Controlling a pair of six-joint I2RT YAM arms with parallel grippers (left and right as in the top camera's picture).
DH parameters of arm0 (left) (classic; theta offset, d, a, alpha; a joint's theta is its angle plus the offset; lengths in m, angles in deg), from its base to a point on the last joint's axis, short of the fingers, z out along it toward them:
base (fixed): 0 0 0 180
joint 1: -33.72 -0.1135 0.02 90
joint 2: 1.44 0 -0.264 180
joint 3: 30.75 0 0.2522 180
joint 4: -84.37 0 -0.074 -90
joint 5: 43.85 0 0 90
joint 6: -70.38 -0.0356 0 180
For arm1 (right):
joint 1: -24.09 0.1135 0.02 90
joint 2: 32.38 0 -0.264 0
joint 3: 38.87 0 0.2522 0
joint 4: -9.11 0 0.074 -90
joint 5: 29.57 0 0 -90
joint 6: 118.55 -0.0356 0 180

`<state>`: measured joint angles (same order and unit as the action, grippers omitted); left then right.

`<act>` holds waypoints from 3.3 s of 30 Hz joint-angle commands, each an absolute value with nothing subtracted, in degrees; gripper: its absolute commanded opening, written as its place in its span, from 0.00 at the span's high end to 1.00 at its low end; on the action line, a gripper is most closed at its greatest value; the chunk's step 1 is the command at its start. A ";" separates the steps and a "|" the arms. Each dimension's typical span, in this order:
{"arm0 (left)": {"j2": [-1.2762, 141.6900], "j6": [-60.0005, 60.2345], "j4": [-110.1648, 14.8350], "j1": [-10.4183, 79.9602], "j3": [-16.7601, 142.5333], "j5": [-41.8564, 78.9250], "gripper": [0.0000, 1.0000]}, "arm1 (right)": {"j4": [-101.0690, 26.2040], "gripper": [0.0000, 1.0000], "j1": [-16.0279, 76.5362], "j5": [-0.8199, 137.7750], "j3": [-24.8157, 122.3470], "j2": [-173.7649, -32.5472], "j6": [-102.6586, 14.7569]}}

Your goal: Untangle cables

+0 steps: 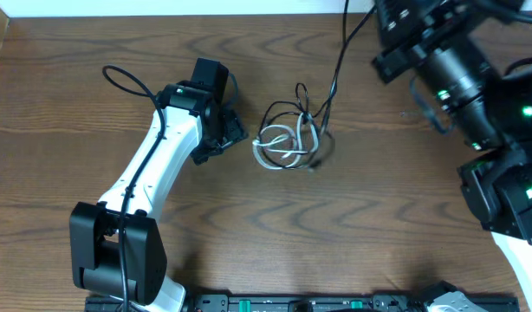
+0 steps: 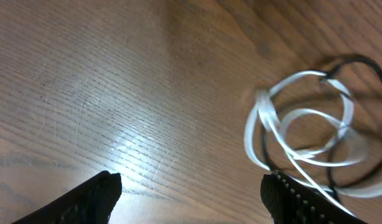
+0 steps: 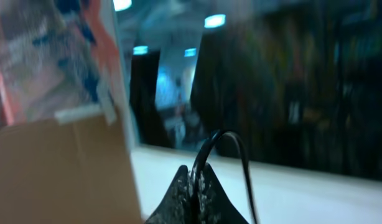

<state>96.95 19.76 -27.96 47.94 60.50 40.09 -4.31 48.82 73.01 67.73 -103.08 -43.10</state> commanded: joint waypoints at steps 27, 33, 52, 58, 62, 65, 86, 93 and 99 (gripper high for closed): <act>97.91 20.08 -26.87 47.96 60.02 40.15 0.22 | 0.33 0.99 47.38 63.26 68.12 -109.13 -18.53; 97.91 20.08 -27.76 47.96 60.02 40.15 0.22 | 3.19 0.99 47.38 62.91 68.10 -109.11 -1.72; 97.91 20.08 -27.96 47.96 60.02 40.15 0.22 | 20.08 0.99 46.66 40.51 68.12 -110.38 0.97; 97.91 20.08 -27.98 47.96 60.02 40.15 0.22 | 22.34 0.99 41.43 36.27 68.10 -110.38 20.53; 97.91 20.08 -27.98 47.96 60.02 40.15 0.22 | 22.14 0.99 34.00 35.07 68.10 -110.38 22.52; 97.91 20.08 -28.09 47.96 60.02 40.15 0.22 | 19.14 0.99 31.38 35.05 68.10 -110.38 22.52; 97.91 20.06 -27.96 47.96 60.02 40.15 0.22 | -34.76 0.99 34.88 54.30 68.10 -110.27 -24.45; 97.91 20.06 -28.05 47.96 60.02 40.15 0.22 | -40.68 0.99 29.30 12.88 68.10 -111.01 -24.45; 97.91 20.08 -28.03 47.96 59.98 40.15 0.22 | -41.62 0.99 19.93 11.79 67.86 -111.82 -34.77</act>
<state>97.25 19.76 -28.27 47.94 60.42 40.06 -40.72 23.07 16.77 67.73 -111.19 -25.98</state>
